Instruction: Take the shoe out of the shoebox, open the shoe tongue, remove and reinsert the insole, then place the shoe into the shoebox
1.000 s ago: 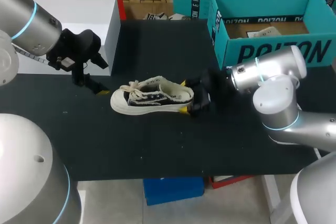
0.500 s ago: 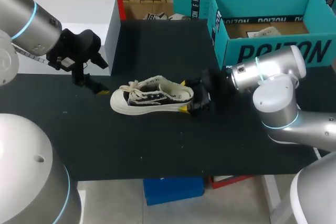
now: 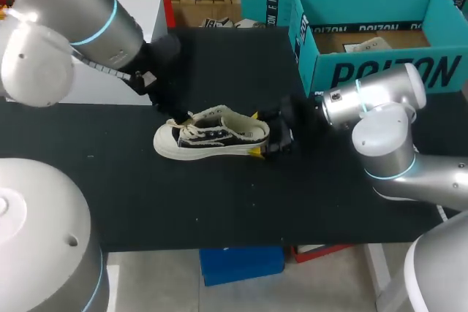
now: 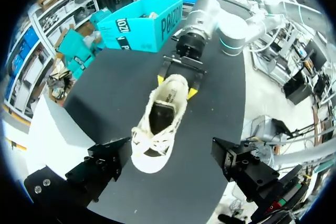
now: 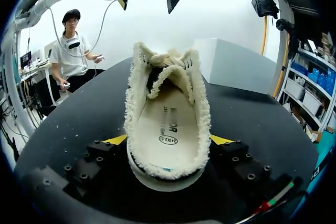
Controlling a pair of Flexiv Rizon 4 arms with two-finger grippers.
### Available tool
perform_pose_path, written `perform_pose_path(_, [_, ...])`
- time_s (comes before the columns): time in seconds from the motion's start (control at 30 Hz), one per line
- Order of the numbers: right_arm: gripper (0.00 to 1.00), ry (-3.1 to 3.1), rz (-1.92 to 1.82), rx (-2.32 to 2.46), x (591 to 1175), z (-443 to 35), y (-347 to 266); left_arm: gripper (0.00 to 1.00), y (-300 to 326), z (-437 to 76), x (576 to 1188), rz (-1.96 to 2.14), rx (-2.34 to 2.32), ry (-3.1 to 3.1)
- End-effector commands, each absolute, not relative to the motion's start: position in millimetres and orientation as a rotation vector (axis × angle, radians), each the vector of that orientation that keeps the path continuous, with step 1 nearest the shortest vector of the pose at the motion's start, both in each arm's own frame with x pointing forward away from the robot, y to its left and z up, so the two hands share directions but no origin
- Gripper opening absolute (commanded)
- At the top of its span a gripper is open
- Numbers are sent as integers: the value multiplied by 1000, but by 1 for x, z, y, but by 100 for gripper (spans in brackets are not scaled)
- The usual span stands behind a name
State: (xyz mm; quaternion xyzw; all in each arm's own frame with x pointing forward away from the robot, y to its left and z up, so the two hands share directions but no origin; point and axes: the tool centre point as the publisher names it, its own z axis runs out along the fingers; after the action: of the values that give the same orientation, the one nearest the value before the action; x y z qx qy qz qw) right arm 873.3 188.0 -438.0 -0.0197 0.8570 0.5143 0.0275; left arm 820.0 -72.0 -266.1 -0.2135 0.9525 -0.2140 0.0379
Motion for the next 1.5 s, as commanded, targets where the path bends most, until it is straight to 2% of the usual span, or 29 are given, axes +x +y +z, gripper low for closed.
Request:
perform_pose_path(0.03, [0, 2649, 1584, -58, 875, -440, 190, 100, -107, -264, 833, -503, -816, 2950])
perform_pose_path(0.33, [0, 2649, 1584, -58, 875, -440, 190, 100, -126, -260, 831, -531, -1007, 2934])
perform_pose_path(0.9, [0, 2649, 1584, -58, 875, -440, 190, 100, -131, -259, 828, -580, -912, 2967])
perform_pose_path(1.17, [0, 2649, 1584, -58, 875, -440, 190, 100, -134, -265, 833, -565, -1418, 2910])
perform_pose_path(1.5, [0, 2649, 1584, -58, 875, -440, 190, 100, -138, -274, 829, -180, -1657, 2760])
